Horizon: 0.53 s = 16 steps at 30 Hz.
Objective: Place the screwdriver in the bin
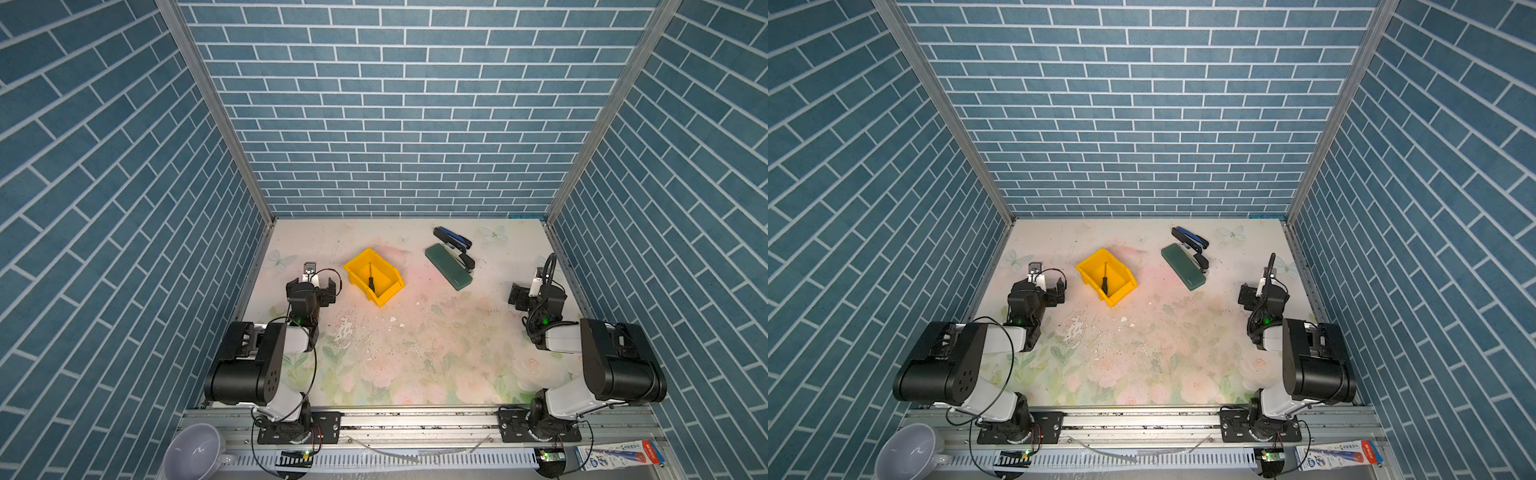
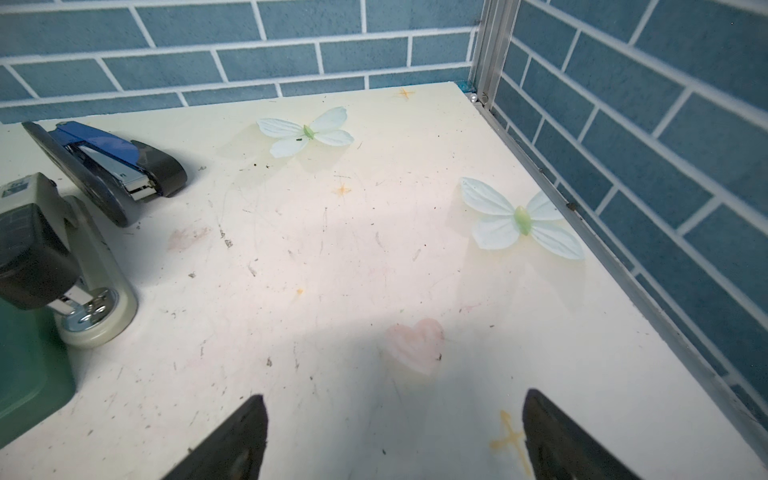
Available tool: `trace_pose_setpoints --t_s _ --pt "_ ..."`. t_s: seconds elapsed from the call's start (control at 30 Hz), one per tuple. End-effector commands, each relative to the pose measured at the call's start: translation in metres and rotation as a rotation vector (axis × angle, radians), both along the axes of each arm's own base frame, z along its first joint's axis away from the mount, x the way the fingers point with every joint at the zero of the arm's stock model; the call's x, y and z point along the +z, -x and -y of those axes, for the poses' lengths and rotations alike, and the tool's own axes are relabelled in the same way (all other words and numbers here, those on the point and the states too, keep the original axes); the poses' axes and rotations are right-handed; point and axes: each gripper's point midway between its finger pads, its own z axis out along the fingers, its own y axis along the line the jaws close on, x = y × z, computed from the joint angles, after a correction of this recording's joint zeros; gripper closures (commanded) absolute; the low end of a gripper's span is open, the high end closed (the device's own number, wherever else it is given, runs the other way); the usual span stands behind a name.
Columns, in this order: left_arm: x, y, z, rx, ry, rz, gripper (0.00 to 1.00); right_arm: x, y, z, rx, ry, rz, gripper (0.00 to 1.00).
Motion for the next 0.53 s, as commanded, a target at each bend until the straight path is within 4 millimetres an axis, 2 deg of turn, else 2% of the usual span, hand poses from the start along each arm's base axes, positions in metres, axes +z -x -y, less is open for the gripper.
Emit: trace_pose_setpoints --t_s 0.0,0.5 --pt "-0.0008 -0.0003 0.0 -0.004 0.01 -0.003 0.0 0.0133 -0.0098 0.0007 0.0 -0.003 0.046 0.05" --pt "-0.0007 -0.0002 -0.0001 -0.003 0.01 -0.003 0.0 0.0126 -0.0095 0.0001 0.002 -0.003 0.045 0.06"
